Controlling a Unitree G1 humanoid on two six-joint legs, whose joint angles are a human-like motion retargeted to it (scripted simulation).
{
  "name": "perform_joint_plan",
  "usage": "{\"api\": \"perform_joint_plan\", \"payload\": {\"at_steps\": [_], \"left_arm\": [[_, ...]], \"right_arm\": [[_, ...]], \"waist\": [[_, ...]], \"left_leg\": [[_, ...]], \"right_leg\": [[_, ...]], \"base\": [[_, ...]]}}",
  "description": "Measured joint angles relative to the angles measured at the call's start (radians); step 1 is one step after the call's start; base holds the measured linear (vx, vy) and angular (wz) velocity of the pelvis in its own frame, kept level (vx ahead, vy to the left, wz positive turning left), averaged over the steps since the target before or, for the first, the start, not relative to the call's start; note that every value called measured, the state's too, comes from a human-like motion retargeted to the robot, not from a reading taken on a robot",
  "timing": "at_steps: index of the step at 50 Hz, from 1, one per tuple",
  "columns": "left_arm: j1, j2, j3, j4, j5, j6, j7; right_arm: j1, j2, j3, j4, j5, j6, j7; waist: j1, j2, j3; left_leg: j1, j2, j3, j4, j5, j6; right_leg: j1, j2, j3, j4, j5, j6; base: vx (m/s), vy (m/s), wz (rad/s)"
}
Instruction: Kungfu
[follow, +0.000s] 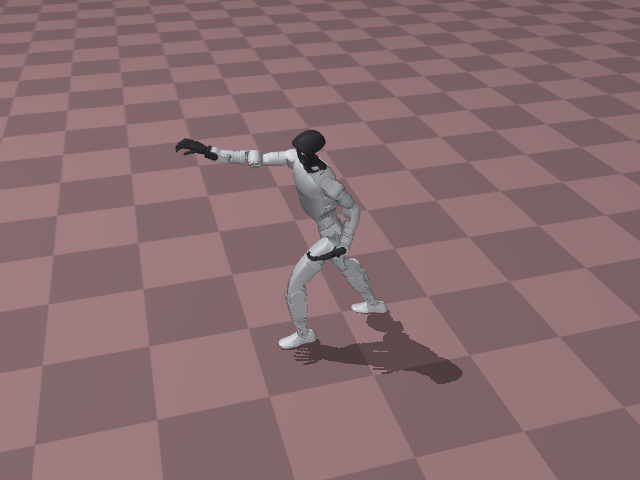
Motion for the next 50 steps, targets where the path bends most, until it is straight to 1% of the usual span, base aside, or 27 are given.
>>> {"api": "perform_joint_plan", "payload": {"at_steps": [2, 3, 5, 7, 8, 10, 13, 14, 15, 17, 18, 20, 22, 25, 27, 28, 29, 30, 32, 33, 35, 37, 39, 42, 45, 47, 50], "left_arm": [[0.009, -0.007, 0.017, 0.008, -0.019, 0.027, 0.004], [0.014, -0.009, 0.029, 0.002, -0.03, 0.04, 0.013], [0.02, 0.002, 0.044, -0.027, -0.062, 0.06, 0.045], [0.019, 0.033, 0.061, -0.067, -0.081, 0.063, 0.087], [0.015, 0.054, 0.072, -0.086, -0.076, 0.061, 0.109], [-0.003, 0.097, 0.106, -0.113, -0.036, 0.048, 0.149], [-0.053, 0.164, 0.184, -0.083, 0.101, 0.001, 0.199], [-0.072, 0.189, 0.212, -0.054, 0.164, -0.022, 0.215], [-0.09, 0.214, 0.239, -0.021, 0.231, -0.045, 0.231], [-0.124, 0.281, 0.277, 0.057, 0.379, -0.118, 0.279], [-0.144, 0.319, 0.287, 0.1, 0.454, -0.158, 0.306], [-0.207, 0.4, 0.289, 0.212, 0.613, -0.229, 0.368], [-0.313, 0.469, 0.256, 0.395, 0.783, -0.293, 0.444], [-0.505, 0.502, 0.156, 0.689, 0.969, -0.297, 0.562], [-0.629, 0.492, 0.081, 0.824, 0.996, -0.282, 0.593], [-0.698, 0.482, 0.047, 0.873, 0.997, -0.275, 0.607], [-0.766, 0.461, 0.014, 0.903, 0.994, -0.276, 0.629], [-0.832, 0.434, -0.019, 0.922, 0.989, -0.28, 0.655], [-0.968, 0.361, -0.064, 0.927, 0.996, -0.296, 0.705], [-1.033, 0.324, -0.079, 0.918, 1.001, -0.305, 0.722], [-1.154, 0.237, -0.096, 0.881, 0.995, -0.333, 0.748], [-1.274, 0.136, -0.089, 0.847, 0.966, -0.381, 0.77], [-1.381, 0.053, -0.11, 0.791, 0.868, -0.427, 0.797], [-1.514, -0.045, -0.122, 0.659, 0.691, -0.497, 0.798], [-1.62, -0.107, -0.141, 0.503, 0.525, -0.548, 0.762], [-1.678, -0.11, -0.166, 0.397, 0.452, -0.58, 0.754], [-1.74, -0.107, -0.204, 0.269, 0.417, -0.608, 0.802]], "right_arm": [[0.04, 0.045, -0.006, -0.038, 0.0, -0.128, -0.088], [0.057, 0.067, -0.005, -0.04, -0.002, -0.172, -0.121], [0.079, 0.092, -0.008, -0.028, 0.017, -0.169, -0.141], [0.097, 0.095, -0.021, -0.017, 0.075, -0.118, -0.122], [0.104, 0.093, -0.028, -0.017, 0.12, -0.097, -0.115], [0.121, 0.093, -0.045, -0.028, 0.224, -0.087, -0.113], [0.163, 0.125, -0.085, -0.05, 0.362, -0.169, -0.145], [0.178, 0.14, -0.093, -0.053, 0.401, -0.211, -0.151], [0.192, 0.156, -0.098, -0.054, 0.438, -0.255, -0.154], [0.212, 0.181, -0.107, -0.052, 0.506, -0.318, -0.147], [0.22, 0.19, -0.113, -0.05, 0.535, -0.339, -0.139], [0.241, 0.214, -0.135, -0.054, 0.596, -0.376, -0.122], [0.28, 0.257, -0.166, -0.065, 0.654, -0.438, -0.1], [0.33, 0.338, -0.179, -0.08, 0.76, -0.552, -0.07], [0.351, 0.394, -0.178, -0.101, 0.819, -0.606, -0.079], [0.362, 0.42, -0.18, -0.121, 0.838, -0.63, -0.09], [0.373, 0.446, -0.178, -0.147, 0.855, -0.652, -0.098], [0.384, 0.471, -0.173, -0.178, 0.871, -0.672, -0.106], [0.406, 0.518, -0.146, -0.278, 0.907, -0.697, -0.11], [0.413, 0.538, -0.127, -0.337, 0.931, -0.706, -0.105], [0.418, 0.554, -0.076, -0.476, 1.0, -0.713, -0.076], [0.415, 0.551, -0.012, -0.644, 1.085, -0.703, -0.005], [0.408, 0.559, 0.041, -0.821, 1.167, -0.683, 0.082], [0.381, 0.568, 0.124, -1.06, 1.287, -0.655, 0.192], [0.337, 0.563, 0.202, -1.229, 1.342, -0.618, 0.27], [0.318, 0.557, 0.224, -1.309, 1.347, -0.598, 0.299], [0.299, 0.535, 0.241, -1.385, 1.353, -0.6, 0.305]], "waist": [[-0.054, 0.038, -0.034], [-0.08, 0.054, -0.052], [-0.104, 0.072, -0.065], [-0.1, 0.061, -0.056], [-0.096, 0.049, -0.05], [-0.099, 0.03, -0.044], [-0.138, 0.035, -0.074], [-0.151, 0.04, -0.089], [-0.163, 0.045, -0.103], [-0.181, 0.048, -0.119], [-0.187, 0.048, -0.119], [-0.195, 0.044, -0.117], [-0.207, 0.048, -0.132], [-0.241, 0.08, -0.157], [-0.269, 0.132, -0.16], [-0.281, 0.164, -0.162], [-0.292, 0.194, -0.164], [-0.302, 0.223, -0.167], [-0.324, 0.264, -0.18], [-0.329, 0.282, -0.184], [-0.341, 0.31, -0.182], [-0.346, 0.317, -0.166], [-0.357, 0.328, -0.151], [-0.401, 0.373, -0.135], [-0.434, 0.41, -0.114], [-0.458, 0.431, -0.099], [-0.495, 0.467, -0.097]], "left_leg": [[-0.012, -0.008, -0.02, -0.015, 0.029, -0.007], [-0.016, -0.007, -0.027, -0.027, 0.044, -0.009], [-0.011, -0.002, -0.03, -0.061, 0.06, -0.018], [-0.003, 0.012, -0.007, -0.08, 0.043, -0.015], [-0.003, 0.024, 0.013, -0.08, 0.024, -0.007], [-0.014, 0.058, 0.071, -0.056, -0.032, 0.033], [-0.028, 0.153, 0.186, 0.006, -0.111, 0.093], [-0.027, 0.176, 0.204, 0.015, -0.119, 0.078], [-0.024, 0.193, 0.21, 0.017, -0.119, 0.049], [-0.021, 0.196, 0.196, 0.015, -0.088, -0.015], [-0.017, 0.196, 0.191, 0.021, -0.089, -0.032], [-0.004, 0.191, 0.183, 0.029, -0.102, -0.048], [0.013, 0.186, 0.168, 0.029, -0.119, -0.051], [0.065, 0.174, 0.157, -0.011, -0.128, -0.05], [0.118, 0.163, 0.142, -0.064, -0.118, -0.045], [0.145, 0.157, 0.125, -0.094, -0.109, -0.042], [0.171, 0.151, 0.106, -0.122, -0.102, -0.04], [0.197, 0.145, 0.087, -0.149, -0.095, -0.039], [0.251, 0.132, 0.068, -0.198, -0.086, -0.024], [0.274, 0.138, 0.054, -0.217, -0.083, -0.017], [0.333, 0.132, 0.034, -0.254, -0.079, -0.01], [0.43, 0.081, 0.063, -0.326, -0.07, 0.016], [0.521, 0.032, 0.09, -0.398, -0.058, 0.04], [0.64, -0.021, 0.082, -0.487, -0.048, 0.061], [0.752, -0.068, 0.078, -0.563, -0.042, 0.079], [0.819, -0.097, 0.065, -0.603, -0.047, 0.088], [0.885, -0.118, 0.025, -0.644, -0.058, 0.093]], "right_leg": [[-0.011, 0.029, 0.021, 0.004, -0.004, -0.007], [-0.017, 0.041, 0.024, 0.003, -0.001, -0.014], [-0.026, 0.052, 0.018, -0.003, 0.001, -0.03], [-0.034, 0.052, 0.024, -0.01, -0.013, -0.052], [-0.04, 0.049, 0.032, -0.012, -0.026, -0.065], [-0.055, 0.044, 0.043, -0.013, -0.046, -0.084], [-0.077, 0.053, 0.041, -0.014, -0.06, -0.102], [-0.081, 0.059, 0.045, -0.016, -0.061, -0.106], [-0.082, 0.065, 0.05, -0.018, -0.06, -0.11], [-0.083, 0.071, 0.063, -0.015, -0.05, -0.113], [-0.083, 0.071, 0.069, -0.011, -0.04, -0.114], [-0.082, 0.065, 0.069, 0.007, 0.0, -0.116], [-0.09, 0.064, 0.063, 0.041, 0.089, -0.116], [-0.107, 0.058, 0.059, 0.12, 0.313, -0.075], [-0.132, 0.078, 0.063, 0.207, 0.48, -0.069], [-0.153, 0.095, 0.063, 0.261, 0.55, -0.085], [-0.177, 0.111, 0.06, 0.315, 0.565, -0.078], [-0.202, 0.125, 0.056, 0.367, 0.554, -0.059], [-0.274, 0.16, 0.095, 0.446, 0.461, 0.007], [-0.312, 0.212, 0.14, 0.458, 0.424, 0.023], [-0.38, 0.285, 0.202, 0.468, 0.347, 0.029], [-0.433, 0.255, 0.245, 0.453, 0.31, 0.023], [-0.49, 0.218, 0.259, 0.418, 0.283, -0.022], [-0.568, 0.222, 0.275, 0.321, 0.28, -0.109], [-0.646, 0.229, 0.309, 0.208, 0.366, -0.185], [-0.689, 0.213, 0.3, 0.131, 0.418, -0.205], [-0.764, 0.187, 0.279, 0.039, 0.48, -0.23]], "base": [[-0.15, 0.13, 0.46], [-0.13, 0.11, 0.31], [-0.12, 0.02, 0.05], [-0.04, -0.1, -0.16], [0.01, -0.13, -0.21], [0.03, -0.1, -0.14], [0.08, 0.04, -0.06], [0.2, 0.11, -0.32], [0.26, 0.1, -0.49], [0.28, 0.08, -0.52], [0.26, 0.07, -0.38], [0.25, 0.09, -0.28], [0.31, 0.14, -0.25], [0.28, 0.2, 0.01], [0.25, 0.21, 0.45], [0.29, 0.21, 0.55], [0.33, 0.21, 0.53], [0.35, 0.18, 0.5], [0.34, 0.1, 0.42], [0.31, 0.0, 0.37], [0.3, 0.05, 0.48], [0.33, 0.29, 0.41], [0.37, 0.28, 0.26], [0.41, 0.21, 0.46], [0.51, 0.1, 0.34], [0.5, 0.02, 0.47], [0.53, -0.06, 0.66]]}}
